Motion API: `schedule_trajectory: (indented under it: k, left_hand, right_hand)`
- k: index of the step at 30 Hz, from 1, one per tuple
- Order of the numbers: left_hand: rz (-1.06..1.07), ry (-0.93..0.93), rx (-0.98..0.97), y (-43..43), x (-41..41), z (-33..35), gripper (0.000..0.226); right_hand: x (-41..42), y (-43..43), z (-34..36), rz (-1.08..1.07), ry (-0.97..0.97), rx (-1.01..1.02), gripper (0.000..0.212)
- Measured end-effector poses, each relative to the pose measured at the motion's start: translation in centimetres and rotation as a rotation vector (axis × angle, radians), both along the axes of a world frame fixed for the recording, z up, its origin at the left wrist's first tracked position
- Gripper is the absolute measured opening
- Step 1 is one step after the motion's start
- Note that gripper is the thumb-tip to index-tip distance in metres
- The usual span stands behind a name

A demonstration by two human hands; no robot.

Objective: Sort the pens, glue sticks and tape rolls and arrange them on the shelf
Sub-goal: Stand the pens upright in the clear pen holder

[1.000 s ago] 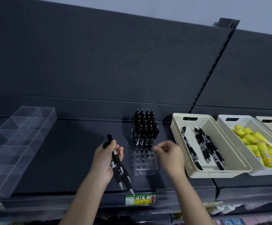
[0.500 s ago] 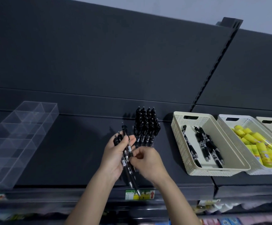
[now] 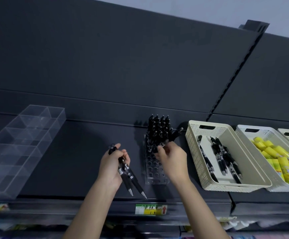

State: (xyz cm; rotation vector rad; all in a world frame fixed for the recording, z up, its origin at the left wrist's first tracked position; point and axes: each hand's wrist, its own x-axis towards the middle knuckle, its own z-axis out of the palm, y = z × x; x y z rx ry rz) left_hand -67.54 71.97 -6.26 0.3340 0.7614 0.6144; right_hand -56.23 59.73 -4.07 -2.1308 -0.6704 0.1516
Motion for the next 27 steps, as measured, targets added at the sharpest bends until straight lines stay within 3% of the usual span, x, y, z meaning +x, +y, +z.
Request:
schedule_trajectory:
  k: [8, 13, 19, 27]
  left_hand:
    - [0.034, -0.074, -0.035, 0.0, -0.2, 0.5, 0.011]
    - [0.044, -0.066, -0.019, 0.2, -0.5, 0.3, 0.011]
    - [0.038, -0.068, -0.01, 0.5, -0.8, 0.0, 0.011]
    - [0.01, -0.059, -0.005, 0.3, -0.8, 0.1, 0.013]
  right_hand:
    - [0.0, 1.3, -1.3, 0.051, -0.095, -0.265, 0.025]
    - [-0.1, 1.6, -1.9, 0.049, -0.098, -0.369, 0.043]
    - [-0.3, 1.4, -1.6, 0.03, -0.107, -0.311, 0.022]
    - [-0.6, 1.2, -0.6, 0.031, -0.16, -0.336, 0.027]
